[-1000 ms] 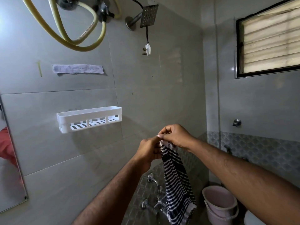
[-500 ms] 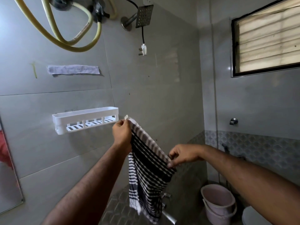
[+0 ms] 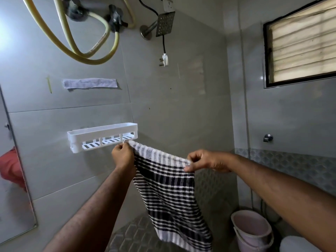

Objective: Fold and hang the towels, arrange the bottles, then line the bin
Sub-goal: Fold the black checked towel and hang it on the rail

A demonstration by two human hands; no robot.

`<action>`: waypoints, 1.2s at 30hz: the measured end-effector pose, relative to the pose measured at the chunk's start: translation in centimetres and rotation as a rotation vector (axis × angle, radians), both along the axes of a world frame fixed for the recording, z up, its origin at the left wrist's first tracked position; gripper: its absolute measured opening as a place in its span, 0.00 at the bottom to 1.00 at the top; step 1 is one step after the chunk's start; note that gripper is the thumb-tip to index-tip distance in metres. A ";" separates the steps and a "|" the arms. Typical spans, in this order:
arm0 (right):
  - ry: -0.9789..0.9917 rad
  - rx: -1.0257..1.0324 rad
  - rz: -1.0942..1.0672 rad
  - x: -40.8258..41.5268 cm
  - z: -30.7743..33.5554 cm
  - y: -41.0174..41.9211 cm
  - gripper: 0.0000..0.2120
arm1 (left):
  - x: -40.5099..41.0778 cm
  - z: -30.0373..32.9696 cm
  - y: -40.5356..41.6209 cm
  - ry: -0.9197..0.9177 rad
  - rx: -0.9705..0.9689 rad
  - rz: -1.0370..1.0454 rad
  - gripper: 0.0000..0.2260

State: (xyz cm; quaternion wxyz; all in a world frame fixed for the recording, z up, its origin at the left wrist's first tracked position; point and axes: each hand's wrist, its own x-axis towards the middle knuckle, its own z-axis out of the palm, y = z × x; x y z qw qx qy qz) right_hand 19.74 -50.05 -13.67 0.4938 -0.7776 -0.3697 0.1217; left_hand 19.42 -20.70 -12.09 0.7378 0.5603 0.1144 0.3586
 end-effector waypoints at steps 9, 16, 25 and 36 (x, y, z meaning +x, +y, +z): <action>-0.464 -0.243 -0.478 2.4 -0.1 -1.2 0.19 | 0.5 -0.9 1.3 -0.045 0.002 0.033 0.12; -0.219 0.473 -0.544 1.7 2.0 1.1 0.17 | 0.8 -1.6 0.6 0.003 -0.053 0.044 0.08; -0.158 0.433 -0.417 1.4 2.7 3.6 0.16 | -1.6 -3.0 -11.0 -0.097 0.642 -0.306 0.30; -0.139 0.286 -0.352 -0.3 2.8 -0.5 0.12 | -1.5 -2.6 -13.6 -0.083 0.080 -0.760 0.07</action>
